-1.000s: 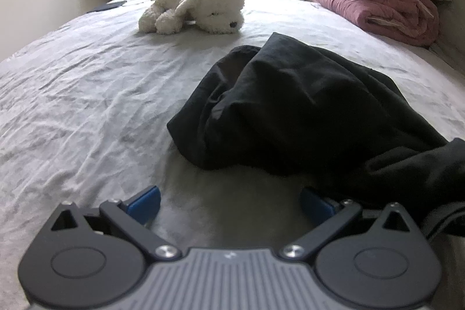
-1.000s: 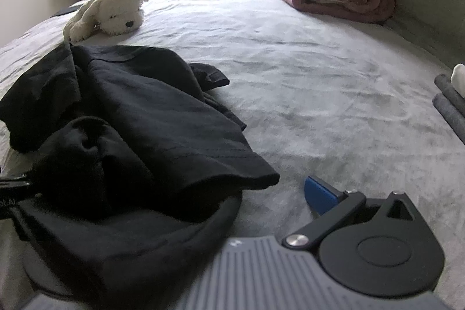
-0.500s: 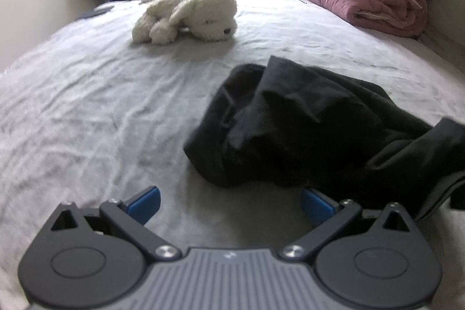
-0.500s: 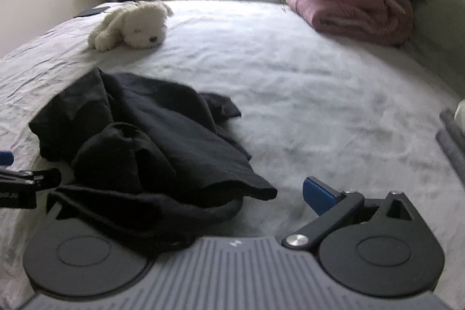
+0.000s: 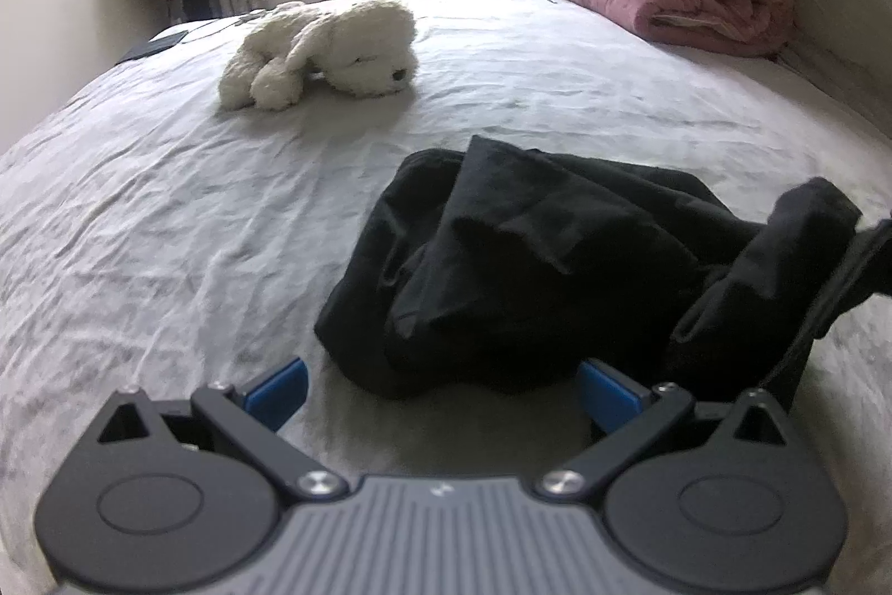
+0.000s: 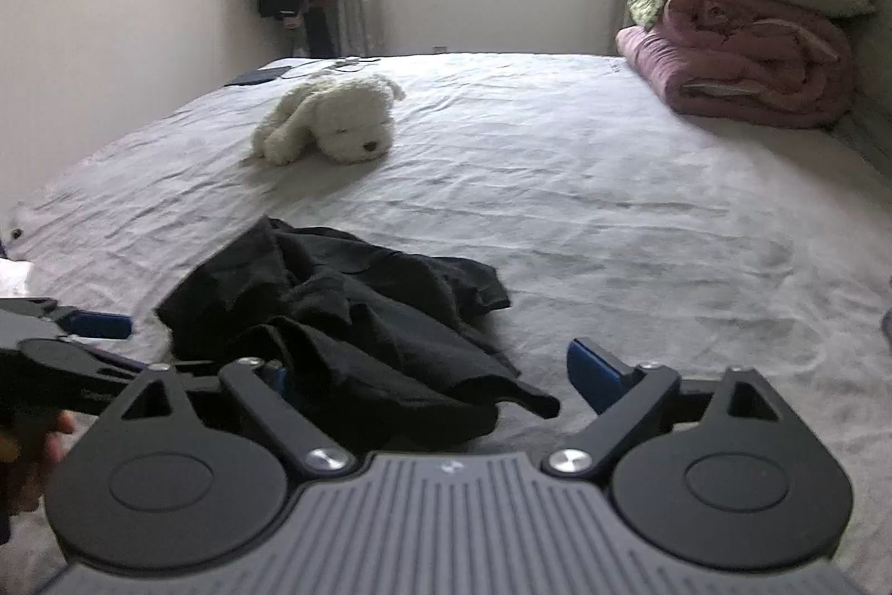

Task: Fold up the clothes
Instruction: 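Move both open grippers toward the black garment's edges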

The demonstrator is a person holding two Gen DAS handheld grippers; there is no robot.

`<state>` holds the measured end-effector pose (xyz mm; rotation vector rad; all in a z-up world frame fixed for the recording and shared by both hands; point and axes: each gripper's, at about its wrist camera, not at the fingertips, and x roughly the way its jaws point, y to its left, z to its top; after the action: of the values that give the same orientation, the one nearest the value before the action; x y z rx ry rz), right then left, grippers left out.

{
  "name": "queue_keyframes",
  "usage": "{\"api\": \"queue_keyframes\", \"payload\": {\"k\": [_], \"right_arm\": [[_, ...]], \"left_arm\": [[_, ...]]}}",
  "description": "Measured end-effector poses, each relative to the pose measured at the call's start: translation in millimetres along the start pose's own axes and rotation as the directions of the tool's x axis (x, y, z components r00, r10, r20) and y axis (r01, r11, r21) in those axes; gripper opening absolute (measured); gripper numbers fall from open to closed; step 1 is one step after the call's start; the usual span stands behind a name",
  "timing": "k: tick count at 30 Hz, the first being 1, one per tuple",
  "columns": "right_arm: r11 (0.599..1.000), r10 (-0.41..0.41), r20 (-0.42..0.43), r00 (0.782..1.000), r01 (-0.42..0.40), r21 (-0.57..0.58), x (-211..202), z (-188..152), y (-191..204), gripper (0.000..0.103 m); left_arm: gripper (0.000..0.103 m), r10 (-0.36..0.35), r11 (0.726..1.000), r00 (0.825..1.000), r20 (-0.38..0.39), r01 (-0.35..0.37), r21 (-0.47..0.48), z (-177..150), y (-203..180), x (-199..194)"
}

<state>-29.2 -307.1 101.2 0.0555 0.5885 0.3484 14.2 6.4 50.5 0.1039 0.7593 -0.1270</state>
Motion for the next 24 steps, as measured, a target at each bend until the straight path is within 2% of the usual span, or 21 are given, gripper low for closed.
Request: {"api": "queue_keyframes", "payload": {"k": [3,8,12,15,20,24], "right_arm": [[0.994,0.091,0.009,0.996,-0.091,0.061,-6,4,-6,0.076],[0.991,0.133,0.002,0.991,-0.133,0.033,-10,6,-2,0.064],[0.97,0.239,0.032,0.97,-0.24,0.029,-19,10,0,0.064],[0.964,0.265,0.04,0.963,-0.265,-0.004,-25,12,5,0.066],[0.985,0.166,-0.047,0.985,-0.168,-0.03,-10,7,7,0.066],[0.992,0.116,-0.111,0.987,-0.12,-0.03,1,1,4,0.066]], "left_arm": [[0.103,-0.003,1.0,1.0,0.003,0.003,0.009,3,-1,0],[0.103,0.0,1.0,1.0,-0.012,0.0,0.018,3,-3,2],[0.103,0.002,1.0,1.0,-0.011,-0.001,0.023,3,-3,2],[0.103,0.003,0.999,1.0,-0.006,-0.002,0.038,4,-5,2],[0.103,0.003,0.998,1.0,-0.011,-0.002,0.059,5,-11,6],[0.103,0.018,0.997,1.0,-0.008,-0.018,0.079,5,-18,8]]}}
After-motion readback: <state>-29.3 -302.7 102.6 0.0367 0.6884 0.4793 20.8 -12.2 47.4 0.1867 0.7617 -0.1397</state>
